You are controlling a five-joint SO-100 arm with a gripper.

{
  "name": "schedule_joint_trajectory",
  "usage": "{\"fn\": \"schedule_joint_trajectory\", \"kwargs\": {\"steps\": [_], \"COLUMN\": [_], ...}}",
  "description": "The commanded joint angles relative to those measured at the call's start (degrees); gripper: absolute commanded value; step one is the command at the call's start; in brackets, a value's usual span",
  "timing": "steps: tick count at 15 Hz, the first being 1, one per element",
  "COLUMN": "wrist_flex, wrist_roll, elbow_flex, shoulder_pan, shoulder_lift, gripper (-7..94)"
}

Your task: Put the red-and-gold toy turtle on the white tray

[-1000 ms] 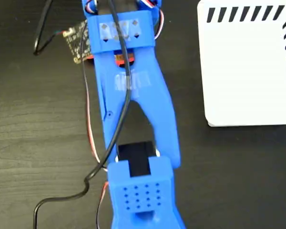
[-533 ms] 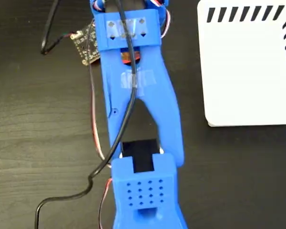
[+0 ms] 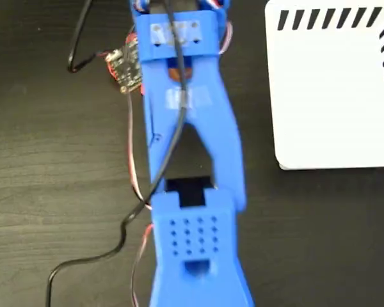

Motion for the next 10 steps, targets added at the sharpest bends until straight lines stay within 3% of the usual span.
{"fn": "schedule_joint_trajectory", "kwargs": {"steps": [1,10], "wrist_flex": [1.1,0.8], "wrist_roll": [-0.5,0.5], "elbow_flex": [-5.3,-12.3], "shoulder_pan": [1.1,1.1], "shoulder_lift": [0.3,-7.9], "gripper": [59,59]}}
